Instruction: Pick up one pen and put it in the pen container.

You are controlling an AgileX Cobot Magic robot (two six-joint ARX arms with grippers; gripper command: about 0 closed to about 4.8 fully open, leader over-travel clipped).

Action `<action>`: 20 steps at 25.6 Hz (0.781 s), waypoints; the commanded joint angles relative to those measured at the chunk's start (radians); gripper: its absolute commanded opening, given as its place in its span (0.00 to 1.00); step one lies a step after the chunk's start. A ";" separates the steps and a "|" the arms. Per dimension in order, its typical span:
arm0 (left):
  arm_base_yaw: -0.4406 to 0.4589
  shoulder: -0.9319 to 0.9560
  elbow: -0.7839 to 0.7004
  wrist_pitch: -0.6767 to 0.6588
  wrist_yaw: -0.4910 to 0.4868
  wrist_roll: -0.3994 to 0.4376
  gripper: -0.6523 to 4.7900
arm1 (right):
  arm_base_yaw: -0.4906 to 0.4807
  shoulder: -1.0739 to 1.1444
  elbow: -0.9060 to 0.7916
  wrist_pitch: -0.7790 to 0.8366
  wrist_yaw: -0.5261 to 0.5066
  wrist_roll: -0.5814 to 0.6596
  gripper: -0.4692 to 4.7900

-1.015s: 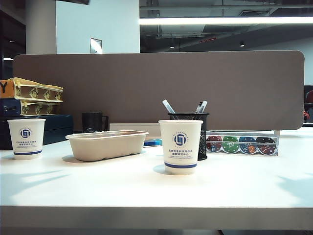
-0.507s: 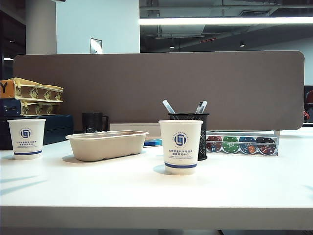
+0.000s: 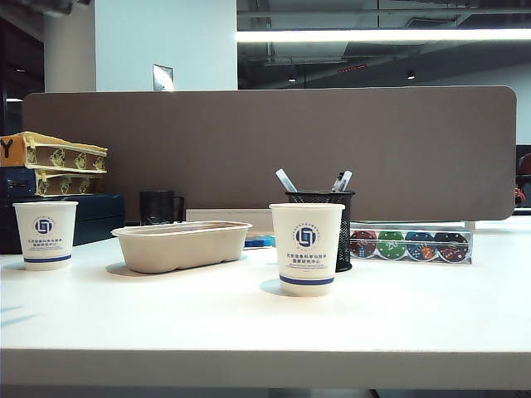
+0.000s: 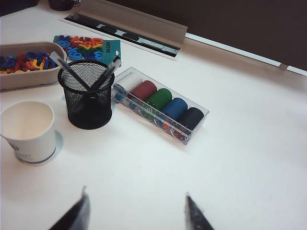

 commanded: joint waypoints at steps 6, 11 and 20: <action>0.001 -0.115 -0.064 -0.046 -0.025 -0.031 0.40 | 0.002 -0.051 -0.059 0.011 -0.008 0.005 0.55; 0.001 -0.141 -0.079 -0.076 -0.043 -0.029 0.39 | 0.002 -0.082 -0.082 0.011 -0.007 0.005 0.55; 0.001 -0.147 -0.139 -0.067 -0.054 -0.029 0.39 | 0.002 -0.122 -0.157 0.011 -0.007 0.004 0.55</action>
